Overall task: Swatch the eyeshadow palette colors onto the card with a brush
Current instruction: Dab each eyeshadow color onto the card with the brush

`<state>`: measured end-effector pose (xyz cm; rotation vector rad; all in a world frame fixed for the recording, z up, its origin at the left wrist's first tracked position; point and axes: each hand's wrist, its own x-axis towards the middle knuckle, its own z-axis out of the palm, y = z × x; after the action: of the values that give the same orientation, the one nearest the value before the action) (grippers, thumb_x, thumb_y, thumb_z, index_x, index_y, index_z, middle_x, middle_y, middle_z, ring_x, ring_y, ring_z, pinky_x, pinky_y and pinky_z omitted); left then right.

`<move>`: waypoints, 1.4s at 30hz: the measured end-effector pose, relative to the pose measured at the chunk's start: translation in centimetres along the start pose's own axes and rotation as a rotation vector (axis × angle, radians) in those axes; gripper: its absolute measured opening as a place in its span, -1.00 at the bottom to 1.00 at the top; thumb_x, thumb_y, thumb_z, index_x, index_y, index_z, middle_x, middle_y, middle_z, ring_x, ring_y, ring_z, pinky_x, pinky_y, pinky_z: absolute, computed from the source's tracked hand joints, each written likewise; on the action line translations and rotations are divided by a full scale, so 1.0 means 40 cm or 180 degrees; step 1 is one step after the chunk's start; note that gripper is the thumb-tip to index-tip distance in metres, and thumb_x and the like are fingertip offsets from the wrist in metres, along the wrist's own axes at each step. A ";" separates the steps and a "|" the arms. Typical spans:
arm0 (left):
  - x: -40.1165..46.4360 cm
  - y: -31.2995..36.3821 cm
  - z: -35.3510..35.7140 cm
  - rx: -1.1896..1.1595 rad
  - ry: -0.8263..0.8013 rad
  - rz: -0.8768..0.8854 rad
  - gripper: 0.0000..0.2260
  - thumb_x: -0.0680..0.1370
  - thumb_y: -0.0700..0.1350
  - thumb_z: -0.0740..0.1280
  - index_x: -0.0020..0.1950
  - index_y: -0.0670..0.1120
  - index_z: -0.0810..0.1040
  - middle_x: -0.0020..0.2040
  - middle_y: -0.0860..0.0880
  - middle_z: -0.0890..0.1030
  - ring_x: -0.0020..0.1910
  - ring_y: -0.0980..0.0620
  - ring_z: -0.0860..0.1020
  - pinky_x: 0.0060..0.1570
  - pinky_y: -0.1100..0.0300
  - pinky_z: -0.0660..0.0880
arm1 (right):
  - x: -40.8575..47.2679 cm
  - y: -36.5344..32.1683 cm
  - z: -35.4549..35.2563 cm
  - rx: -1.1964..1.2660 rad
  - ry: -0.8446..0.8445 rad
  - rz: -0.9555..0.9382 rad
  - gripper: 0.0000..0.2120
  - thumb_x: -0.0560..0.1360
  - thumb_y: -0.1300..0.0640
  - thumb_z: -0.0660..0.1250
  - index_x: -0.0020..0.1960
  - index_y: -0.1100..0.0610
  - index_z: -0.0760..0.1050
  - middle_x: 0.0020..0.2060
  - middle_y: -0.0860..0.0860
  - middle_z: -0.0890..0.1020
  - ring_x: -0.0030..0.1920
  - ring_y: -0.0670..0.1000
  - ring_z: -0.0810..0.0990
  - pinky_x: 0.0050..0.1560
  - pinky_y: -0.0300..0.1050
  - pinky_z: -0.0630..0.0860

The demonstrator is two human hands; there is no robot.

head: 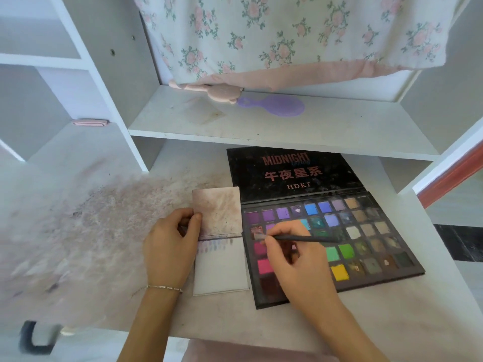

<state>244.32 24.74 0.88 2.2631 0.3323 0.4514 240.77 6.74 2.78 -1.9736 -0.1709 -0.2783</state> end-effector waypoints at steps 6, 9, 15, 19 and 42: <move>0.000 0.003 -0.002 0.0019 -0.0007 -0.0027 -0.92 0.48 -0.08 0.32 -0.12 -0.02 0.61 -0.36 0.11 0.51 -0.28 0.04 0.50 -0.29 0.21 0.33 | 0.012 -0.007 0.032 0.0140 -0.0453 0.0212 -0.88 0.44 0.21 0.32 -0.22 0.01 0.48 -0.37 -0.11 0.55 -0.42 -0.18 0.46 -0.42 -0.45 0.32; -0.001 0.002 -0.003 0.0020 -0.0020 -0.0051 -0.91 0.49 -0.07 0.32 -0.10 -0.01 0.61 -0.32 0.09 0.55 -0.23 0.04 0.51 -0.26 0.21 0.33 | 0.017 -0.011 0.038 0.0059 -0.0510 0.0274 -0.83 0.43 0.23 0.34 -0.26 -0.02 0.48 -0.34 -0.18 0.55 -0.35 -0.21 0.48 -0.39 -0.47 0.35; 0.000 -0.001 -0.002 0.0057 -0.0039 -0.0039 -0.90 0.49 -0.05 0.31 -0.09 0.00 0.61 -0.29 0.08 0.57 -0.22 0.05 0.51 -0.25 0.23 0.33 | 0.017 -0.010 0.042 -0.0064 -0.0626 0.0296 -0.82 0.43 0.22 0.35 -0.24 -0.04 0.48 -0.28 -0.16 0.55 -0.25 -0.18 0.50 -0.31 -0.44 0.40; 0.000 0.001 -0.001 0.0023 -0.0024 -0.0062 -0.91 0.49 -0.05 0.32 -0.10 -0.01 0.61 -0.31 0.11 0.54 -0.22 0.06 0.50 -0.24 0.23 0.32 | 0.018 -0.011 0.044 -0.0143 -0.0628 0.0323 -0.82 0.43 0.22 0.36 -0.24 -0.04 0.48 -0.37 -0.14 0.53 -0.28 -0.18 0.49 -0.33 -0.43 0.41; 0.000 -0.001 -0.001 0.0040 -0.0035 -0.0011 -0.91 0.48 -0.05 0.31 -0.12 0.01 0.60 -0.33 0.13 0.52 -0.24 0.06 0.49 -0.23 0.20 0.34 | 0.023 -0.011 0.049 -0.0374 -0.0720 0.0333 -0.91 0.46 0.21 0.32 -0.17 0.04 0.47 -0.33 -0.15 0.53 -0.24 -0.23 0.48 -0.30 -0.44 0.42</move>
<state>244.28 24.79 0.88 2.2761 0.3342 0.4362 241.79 8.69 2.66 -2.1208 -0.1997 0.0039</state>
